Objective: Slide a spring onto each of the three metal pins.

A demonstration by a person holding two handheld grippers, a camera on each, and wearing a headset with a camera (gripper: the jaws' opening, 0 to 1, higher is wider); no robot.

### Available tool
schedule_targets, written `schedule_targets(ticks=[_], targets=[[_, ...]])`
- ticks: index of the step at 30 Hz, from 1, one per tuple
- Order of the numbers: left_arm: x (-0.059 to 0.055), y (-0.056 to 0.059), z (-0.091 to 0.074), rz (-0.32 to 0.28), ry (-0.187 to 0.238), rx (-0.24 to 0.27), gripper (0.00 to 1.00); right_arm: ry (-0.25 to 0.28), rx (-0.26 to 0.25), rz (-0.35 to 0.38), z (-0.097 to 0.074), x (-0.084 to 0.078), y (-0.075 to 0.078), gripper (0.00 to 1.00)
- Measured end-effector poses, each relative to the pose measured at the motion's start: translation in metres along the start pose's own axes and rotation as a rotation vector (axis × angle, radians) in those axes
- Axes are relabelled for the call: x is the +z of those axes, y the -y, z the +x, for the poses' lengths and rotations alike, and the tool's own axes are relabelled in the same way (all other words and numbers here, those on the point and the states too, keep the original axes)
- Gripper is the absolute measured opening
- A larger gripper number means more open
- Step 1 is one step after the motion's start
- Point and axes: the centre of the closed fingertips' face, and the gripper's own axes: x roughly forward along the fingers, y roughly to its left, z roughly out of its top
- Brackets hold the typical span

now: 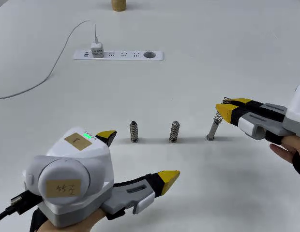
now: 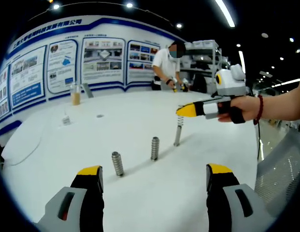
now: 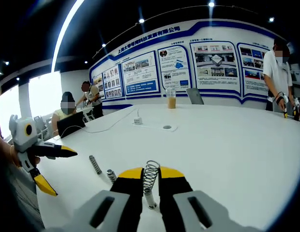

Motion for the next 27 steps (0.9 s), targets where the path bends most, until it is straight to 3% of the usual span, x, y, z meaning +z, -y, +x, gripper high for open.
schedule_targets(ticks=[13, 27], targets=[[-0.005, 0.001, 0.001, 0.005, -0.021, -0.004, 0.9, -0.01, -0.009, -0.047, 0.0, -0.004, 0.001, 0.12], [-0.004, 0.001, 0.001, -0.001, -0.014, -0.005, 0.89, -0.036, -0.011, -0.117, 0.002, -0.011, -0.004, 0.12]])
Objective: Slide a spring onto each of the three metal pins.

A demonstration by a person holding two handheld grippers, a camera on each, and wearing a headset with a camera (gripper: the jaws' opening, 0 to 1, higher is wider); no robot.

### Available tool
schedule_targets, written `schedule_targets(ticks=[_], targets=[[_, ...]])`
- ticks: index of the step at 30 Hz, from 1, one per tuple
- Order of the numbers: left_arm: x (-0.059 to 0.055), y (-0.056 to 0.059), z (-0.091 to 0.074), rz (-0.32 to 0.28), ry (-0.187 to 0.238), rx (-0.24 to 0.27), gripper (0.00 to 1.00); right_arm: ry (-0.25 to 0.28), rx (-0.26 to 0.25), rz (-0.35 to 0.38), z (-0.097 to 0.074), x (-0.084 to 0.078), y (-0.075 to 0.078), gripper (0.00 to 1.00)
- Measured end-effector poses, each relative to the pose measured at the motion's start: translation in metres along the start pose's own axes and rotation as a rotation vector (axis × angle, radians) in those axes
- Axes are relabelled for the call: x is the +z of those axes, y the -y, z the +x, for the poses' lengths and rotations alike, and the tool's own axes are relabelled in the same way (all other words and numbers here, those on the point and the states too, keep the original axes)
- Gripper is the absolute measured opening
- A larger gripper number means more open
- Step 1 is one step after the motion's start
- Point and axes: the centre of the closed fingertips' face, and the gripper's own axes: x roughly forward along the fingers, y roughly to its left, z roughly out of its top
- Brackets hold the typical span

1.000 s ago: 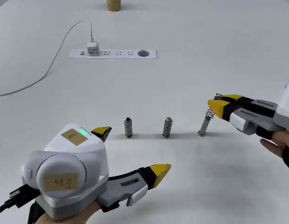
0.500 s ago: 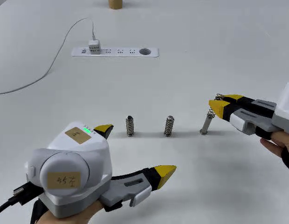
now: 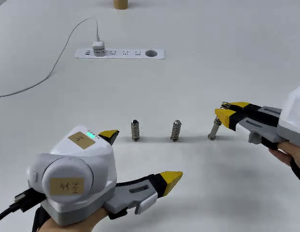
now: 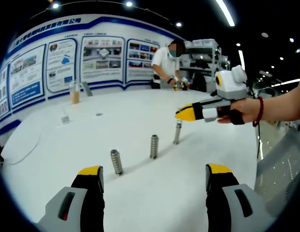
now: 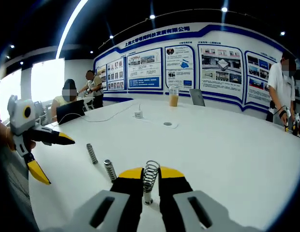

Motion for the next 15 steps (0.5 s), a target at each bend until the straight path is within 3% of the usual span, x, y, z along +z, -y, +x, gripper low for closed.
schedule_targets(ticks=[15], targets=[[-0.001, -0.003, 0.0, 0.006, -0.005, 0.007, 0.86, -0.058, -0.002, -0.06, 0.005, -0.016, -0.007, 0.12]])
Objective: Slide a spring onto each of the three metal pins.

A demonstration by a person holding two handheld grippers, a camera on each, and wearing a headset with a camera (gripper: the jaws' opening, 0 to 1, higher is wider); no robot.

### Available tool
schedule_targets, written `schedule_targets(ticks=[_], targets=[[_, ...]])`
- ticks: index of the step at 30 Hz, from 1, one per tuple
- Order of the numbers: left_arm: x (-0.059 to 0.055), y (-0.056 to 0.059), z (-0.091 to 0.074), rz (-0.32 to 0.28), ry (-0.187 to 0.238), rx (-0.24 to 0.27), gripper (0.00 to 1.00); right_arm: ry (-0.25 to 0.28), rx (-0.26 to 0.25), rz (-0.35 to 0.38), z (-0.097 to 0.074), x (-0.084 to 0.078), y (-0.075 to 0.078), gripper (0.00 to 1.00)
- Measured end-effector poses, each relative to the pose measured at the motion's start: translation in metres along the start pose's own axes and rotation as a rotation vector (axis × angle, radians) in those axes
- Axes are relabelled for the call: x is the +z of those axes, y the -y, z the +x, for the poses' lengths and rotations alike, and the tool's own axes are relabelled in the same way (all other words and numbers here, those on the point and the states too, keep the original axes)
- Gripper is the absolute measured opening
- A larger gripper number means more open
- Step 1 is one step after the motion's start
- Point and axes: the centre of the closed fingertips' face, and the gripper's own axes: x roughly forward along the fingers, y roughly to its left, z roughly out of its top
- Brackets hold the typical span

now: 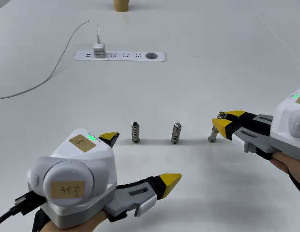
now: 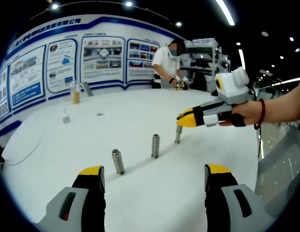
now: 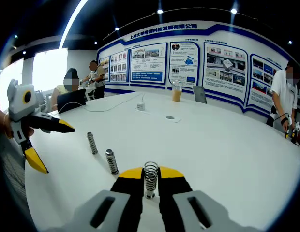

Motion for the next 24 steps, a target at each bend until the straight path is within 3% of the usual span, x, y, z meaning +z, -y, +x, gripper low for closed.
schedule_targets(ticks=[24], targets=[[-0.004, -0.002, 0.0, 0.007, -0.019, 0.008, 0.84, -0.059, -0.023, 0.052, 0.008, -0.024, -0.002, 0.12]])
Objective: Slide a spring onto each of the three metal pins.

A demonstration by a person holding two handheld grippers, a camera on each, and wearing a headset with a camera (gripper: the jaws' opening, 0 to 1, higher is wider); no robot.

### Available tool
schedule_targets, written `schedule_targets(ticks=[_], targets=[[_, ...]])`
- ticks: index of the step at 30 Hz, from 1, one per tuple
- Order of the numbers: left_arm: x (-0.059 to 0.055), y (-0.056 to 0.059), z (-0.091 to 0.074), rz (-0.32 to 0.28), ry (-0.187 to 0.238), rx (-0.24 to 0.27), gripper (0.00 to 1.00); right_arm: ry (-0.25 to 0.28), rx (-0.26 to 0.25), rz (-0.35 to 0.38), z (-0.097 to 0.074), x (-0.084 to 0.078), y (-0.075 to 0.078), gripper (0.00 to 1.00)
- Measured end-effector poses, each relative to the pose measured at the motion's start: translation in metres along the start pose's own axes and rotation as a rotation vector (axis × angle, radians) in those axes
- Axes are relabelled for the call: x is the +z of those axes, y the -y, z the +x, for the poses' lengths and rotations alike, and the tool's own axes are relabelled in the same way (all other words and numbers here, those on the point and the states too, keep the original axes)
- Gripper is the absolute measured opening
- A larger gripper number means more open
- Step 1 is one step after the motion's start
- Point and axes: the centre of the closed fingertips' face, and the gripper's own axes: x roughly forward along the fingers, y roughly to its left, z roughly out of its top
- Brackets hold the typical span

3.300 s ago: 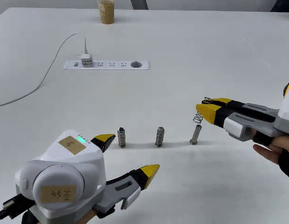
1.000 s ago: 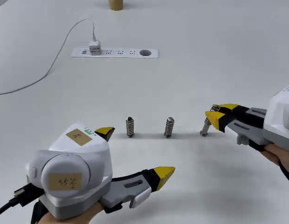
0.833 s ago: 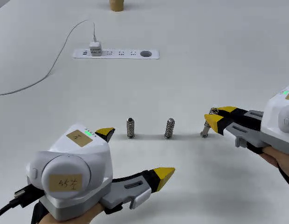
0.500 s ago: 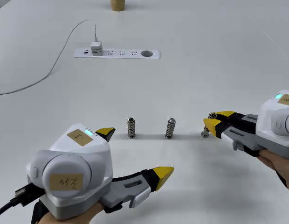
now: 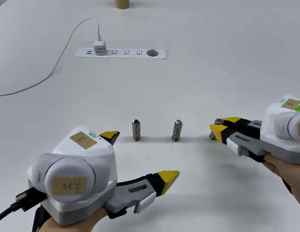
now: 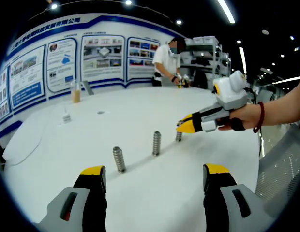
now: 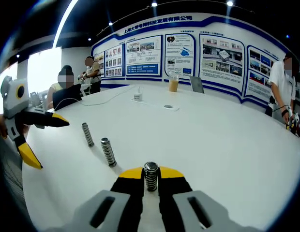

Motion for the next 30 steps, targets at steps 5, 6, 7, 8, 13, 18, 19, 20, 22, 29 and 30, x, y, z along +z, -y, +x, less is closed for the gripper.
schedule_targets(ticks=[5, 6, 7, 8, 13, 18, 19, 20, 22, 29, 30], targets=[[0.0, -0.001, 0.0, -0.003, 0.002, 0.005, 0.83, -0.003, -0.009, 0.025, 0.001, -0.003, 0.001, 0.12], [0.0, -0.001, 0.0, -0.004, 0.001, 0.005, 0.83, -0.008, -0.011, 0.027, 0.001, -0.004, 0.002, 0.12], [0.0, -0.001, 0.0, -0.003, 0.001, 0.005, 0.83, -0.004, -0.013, 0.028, 0.001, -0.004, 0.002, 0.12], [0.0, -0.001, 0.0, -0.003, 0.001, 0.005, 0.83, -0.005, -0.015, 0.031, 0.001, -0.004, 0.002, 0.12], [0.0, -0.002, 0.0, -0.004, 0.002, 0.004, 0.83, -0.01, -0.029, 0.04, 0.001, -0.004, 0.001, 0.12], [0.0, -0.004, -0.001, -0.004, -0.001, 0.01, 0.83, -0.039, -0.029, 0.063, 0.002, -0.011, -0.002, 0.19], [0.0, -0.004, -0.001, -0.003, -0.002, 0.011, 0.83, -0.036, -0.029, 0.064, 0.001, -0.011, -0.002, 0.19], [-0.001, -0.005, -0.001, -0.003, -0.003, 0.013, 0.83, -0.035, -0.03, 0.061, 0.001, -0.011, -0.002, 0.19], [-0.001, -0.006, -0.002, -0.004, -0.004, 0.015, 0.83, -0.037, -0.031, 0.066, 0.0, -0.011, -0.002, 0.2], [-0.001, -0.011, -0.003, -0.012, -0.013, 0.027, 0.82, -0.047, -0.018, 0.126, -0.007, -0.007, -0.003, 0.3], [-0.001, -0.012, -0.003, -0.012, -0.013, 0.029, 0.81, -0.044, -0.016, 0.125, -0.008, -0.006, -0.003, 0.3]])
